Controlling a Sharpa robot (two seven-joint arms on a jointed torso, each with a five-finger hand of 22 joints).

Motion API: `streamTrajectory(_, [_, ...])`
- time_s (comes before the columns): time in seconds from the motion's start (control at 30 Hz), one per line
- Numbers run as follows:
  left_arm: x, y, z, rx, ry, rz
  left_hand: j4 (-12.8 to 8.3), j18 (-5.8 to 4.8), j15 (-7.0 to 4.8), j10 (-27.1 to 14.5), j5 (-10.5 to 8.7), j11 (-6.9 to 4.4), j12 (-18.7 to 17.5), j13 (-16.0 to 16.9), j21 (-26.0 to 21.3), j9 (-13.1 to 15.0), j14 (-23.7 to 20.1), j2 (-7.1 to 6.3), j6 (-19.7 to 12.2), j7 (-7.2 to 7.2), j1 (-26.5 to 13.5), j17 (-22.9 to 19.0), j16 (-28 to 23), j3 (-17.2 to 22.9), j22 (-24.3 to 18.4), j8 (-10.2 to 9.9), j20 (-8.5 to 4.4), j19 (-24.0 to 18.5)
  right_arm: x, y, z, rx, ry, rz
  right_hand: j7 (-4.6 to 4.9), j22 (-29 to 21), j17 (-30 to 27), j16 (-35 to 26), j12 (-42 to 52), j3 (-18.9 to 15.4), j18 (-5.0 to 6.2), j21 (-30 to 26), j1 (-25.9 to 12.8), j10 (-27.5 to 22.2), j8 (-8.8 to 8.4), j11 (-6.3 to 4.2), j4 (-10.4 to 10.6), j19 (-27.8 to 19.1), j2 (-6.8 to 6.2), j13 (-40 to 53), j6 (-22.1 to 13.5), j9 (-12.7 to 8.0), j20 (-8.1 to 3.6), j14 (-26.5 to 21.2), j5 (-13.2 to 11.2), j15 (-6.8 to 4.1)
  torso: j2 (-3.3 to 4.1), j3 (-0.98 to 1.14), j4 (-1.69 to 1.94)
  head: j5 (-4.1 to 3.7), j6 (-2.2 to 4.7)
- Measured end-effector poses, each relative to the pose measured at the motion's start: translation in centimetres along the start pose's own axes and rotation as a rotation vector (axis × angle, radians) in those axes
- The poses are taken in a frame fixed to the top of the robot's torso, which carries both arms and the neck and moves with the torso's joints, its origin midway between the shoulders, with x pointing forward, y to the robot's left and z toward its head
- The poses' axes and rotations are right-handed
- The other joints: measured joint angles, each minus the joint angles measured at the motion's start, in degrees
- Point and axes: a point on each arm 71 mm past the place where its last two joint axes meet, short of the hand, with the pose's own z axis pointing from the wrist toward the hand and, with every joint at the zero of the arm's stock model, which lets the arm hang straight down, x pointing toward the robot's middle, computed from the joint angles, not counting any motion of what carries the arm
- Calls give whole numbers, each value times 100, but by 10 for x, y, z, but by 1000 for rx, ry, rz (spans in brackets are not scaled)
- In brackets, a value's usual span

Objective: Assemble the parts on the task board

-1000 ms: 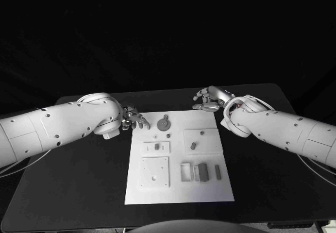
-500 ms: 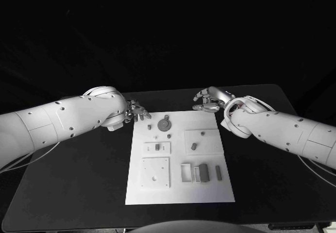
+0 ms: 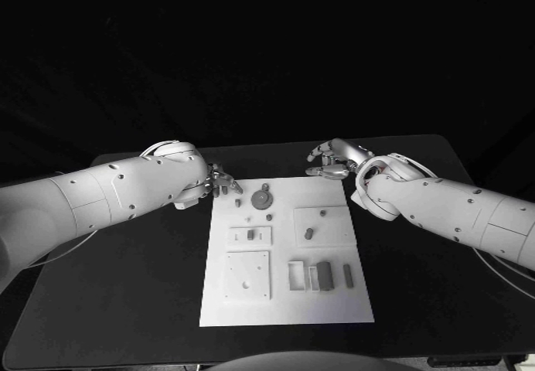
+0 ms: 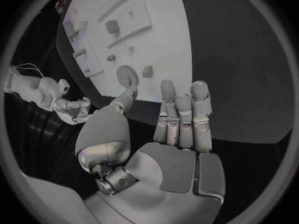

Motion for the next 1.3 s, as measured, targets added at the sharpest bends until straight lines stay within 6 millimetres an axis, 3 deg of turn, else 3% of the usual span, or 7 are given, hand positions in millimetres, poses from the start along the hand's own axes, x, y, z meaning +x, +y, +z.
streamTrajectory(0.33, [18,2,8,-8,33,13,33,0,19,-8,0,-10,0,3,0,30,-19,0,-16,9,-46,0,0,-33,13,1,1,0,1,1,0,-2,1,1,4,0,0,0,0,0,37,0,0,9,0,-9,0,0,0,0,5,0,0,-2,0,2,2,-5,0,-15,-14])
streamTrajectory(0.7, [19,-3,10,8,28,13,64,0,19,-19,0,0,0,7,0,33,-19,57,-29,9,-102,-7,0,-63,25,12,2,0,2,2,1,-3,4,2,25,0,0,0,0,0,37,0,0,9,0,-9,0,0,0,0,-1,-5,0,-3,0,3,0,-4,6,-30,-26])
streamTrajectory(0.83, [20,-5,10,14,30,14,55,0,19,-26,0,7,0,14,0,46,-20,163,-30,9,-65,-12,0,-72,43,15,13,-10,2,2,1,-3,5,2,25,0,0,0,0,0,35,0,0,9,0,-9,0,0,0,1,-2,-4,0,-3,0,3,-3,-2,6,-28,-24])
streamTrajectory(0.97, [21,-5,11,16,31,13,-16,2,0,-46,0,-12,1,19,0,65,-39,359,-30,9,12,-22,0,-143,62,58,22,-18,2,2,1,-3,5,2,25,0,0,0,0,0,33,0,0,9,0,-9,0,0,0,1,-2,-4,0,2,0,-2,-3,2,5,-23,-23])
streamTrajectory(1.1, [21,-5,11,18,31,12,-210,3,0,-46,0,-12,1,19,0,65,-40,637,-32,8,162,-37,6,-232,93,81,22,-18,2,2,1,-3,6,2,24,0,0,0,0,0,30,0,0,10,0,-9,0,0,0,1,-1,-4,0,11,0,-10,-3,5,2,-26,-24])
streamTrajectory(1.3, [21,-5,11,21,31,12,-429,3,0,-46,0,-12,1,19,0,65,-40,877,-3,38,277,-51,24,-340,110,116,22,-18,3,2,1,-3,7,2,23,0,0,0,0,0,10,0,0,10,0,-10,0,0,0,-4,-1,-4,0,11,9,-11,-3,5,3,-35,-24])
